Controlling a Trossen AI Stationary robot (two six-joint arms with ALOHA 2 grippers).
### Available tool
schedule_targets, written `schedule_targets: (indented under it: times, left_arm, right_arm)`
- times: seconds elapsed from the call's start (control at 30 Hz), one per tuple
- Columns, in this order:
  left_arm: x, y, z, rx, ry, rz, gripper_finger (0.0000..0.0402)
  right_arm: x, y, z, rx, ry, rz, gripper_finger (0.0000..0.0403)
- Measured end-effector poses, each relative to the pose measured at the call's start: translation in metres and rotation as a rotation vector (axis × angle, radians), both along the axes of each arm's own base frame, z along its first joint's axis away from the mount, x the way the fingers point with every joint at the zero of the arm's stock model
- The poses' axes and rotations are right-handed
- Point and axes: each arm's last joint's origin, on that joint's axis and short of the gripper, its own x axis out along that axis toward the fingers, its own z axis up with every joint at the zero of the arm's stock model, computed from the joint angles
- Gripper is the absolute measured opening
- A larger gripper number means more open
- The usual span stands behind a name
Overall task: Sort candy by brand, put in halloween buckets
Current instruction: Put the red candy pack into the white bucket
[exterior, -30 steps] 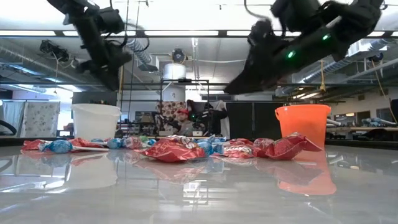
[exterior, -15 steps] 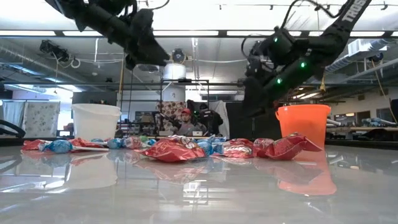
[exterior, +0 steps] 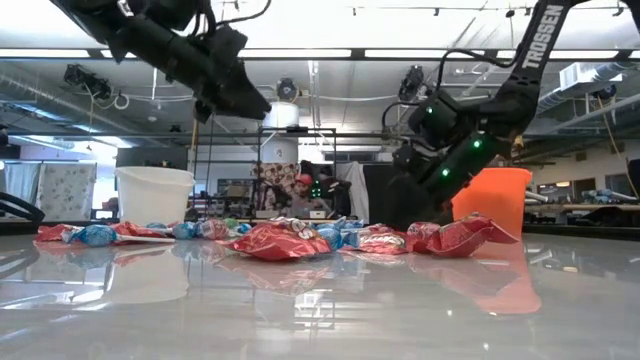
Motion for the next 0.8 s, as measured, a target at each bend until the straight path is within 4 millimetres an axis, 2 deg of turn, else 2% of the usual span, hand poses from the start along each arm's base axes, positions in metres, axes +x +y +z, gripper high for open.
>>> schedule_targets:
  times: [0.1, 0.2, 0.3, 0.4, 0.57, 0.8]
  left_arm:
    - [0.0, 0.002, -0.009, 0.003, 0.013, 0.065, 0.0145]
    - [0.006, 0.004, -0.017, 0.013, -0.026, 0.076, 0.0145]
    - [0.017, 0.003, -0.025, 0.006, -0.071, 0.067, 0.0145]
    - [0.032, -0.001, -0.034, 0.006, -0.132, 0.043, 0.0145]
    - [0.054, -0.006, -0.051, 0.024, -0.222, -0.01, 0.0156]
    - [0.07, -0.008, -0.077, -0.011, -0.246, -0.084, 0.0215]
  right_arm:
    - [0.0, 0.0, -0.001, 0.01, -0.001, -0.011, 0.0173]
    - [0.0, 0.002, 0.002, 0.029, -0.019, -0.014, 0.0106]
    - [0.003, 0.01, 0.008, 0.129, -0.081, 0.051, 0.0043]
    - [0.009, 0.02, 0.017, 0.201, -0.168, 0.147, 0.0041]
    - [0.024, 0.046, 0.035, 0.154, -0.291, 0.263, 0.0044]
    - [0.031, 0.07, 0.053, 0.032, -0.365, 0.256, 0.0045]
